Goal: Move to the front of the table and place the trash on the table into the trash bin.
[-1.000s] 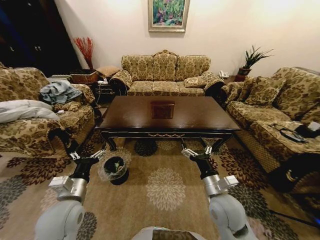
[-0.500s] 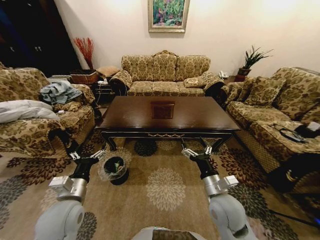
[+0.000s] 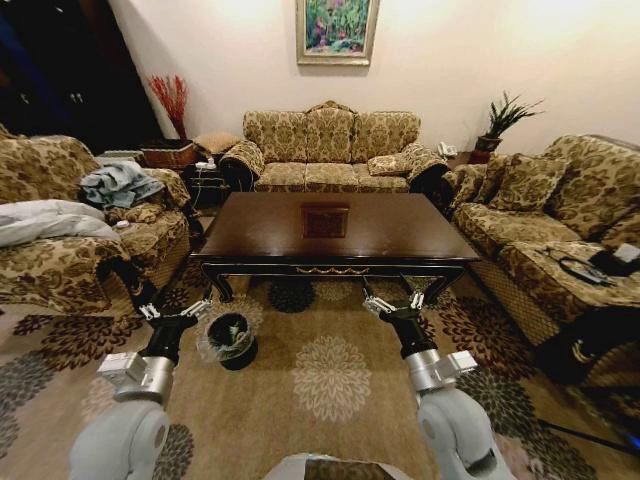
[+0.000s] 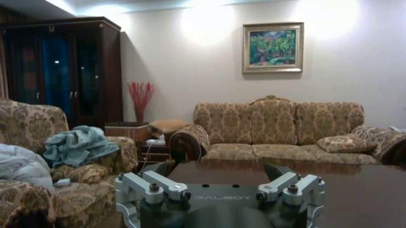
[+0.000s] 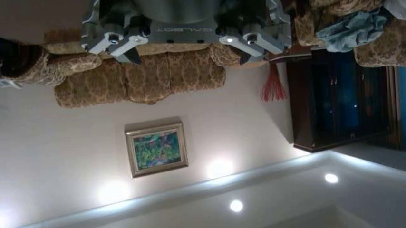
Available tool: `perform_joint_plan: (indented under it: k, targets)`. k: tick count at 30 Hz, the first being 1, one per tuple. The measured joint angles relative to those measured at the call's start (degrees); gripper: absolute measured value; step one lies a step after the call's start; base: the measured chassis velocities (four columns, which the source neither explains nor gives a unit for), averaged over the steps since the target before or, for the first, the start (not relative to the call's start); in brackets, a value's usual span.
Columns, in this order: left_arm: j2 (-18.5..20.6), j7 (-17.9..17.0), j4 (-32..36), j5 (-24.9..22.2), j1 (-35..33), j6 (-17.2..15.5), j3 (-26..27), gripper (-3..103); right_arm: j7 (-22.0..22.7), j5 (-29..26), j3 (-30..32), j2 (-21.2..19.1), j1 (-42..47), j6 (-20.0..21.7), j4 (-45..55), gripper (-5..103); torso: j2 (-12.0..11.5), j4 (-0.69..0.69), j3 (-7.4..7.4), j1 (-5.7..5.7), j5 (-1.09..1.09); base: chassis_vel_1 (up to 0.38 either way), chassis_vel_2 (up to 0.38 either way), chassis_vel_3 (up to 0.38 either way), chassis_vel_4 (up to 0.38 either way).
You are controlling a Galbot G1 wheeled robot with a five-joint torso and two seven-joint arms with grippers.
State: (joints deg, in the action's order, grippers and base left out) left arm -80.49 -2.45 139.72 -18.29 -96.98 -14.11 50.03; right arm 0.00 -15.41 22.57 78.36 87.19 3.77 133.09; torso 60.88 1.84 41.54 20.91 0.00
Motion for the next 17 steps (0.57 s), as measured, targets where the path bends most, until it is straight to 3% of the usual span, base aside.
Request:
perform_joint_plan:
  k: [17]
  targets:
    - [0.0,0.0,0.0,0.0,0.0,0.0,0.0,100,0.0,0.0,0.0,0.0,0.0,0.0,0.0,100,0.0,0.0,0.0,0.0,0.0,0.0,0.0,0.0,0.0]
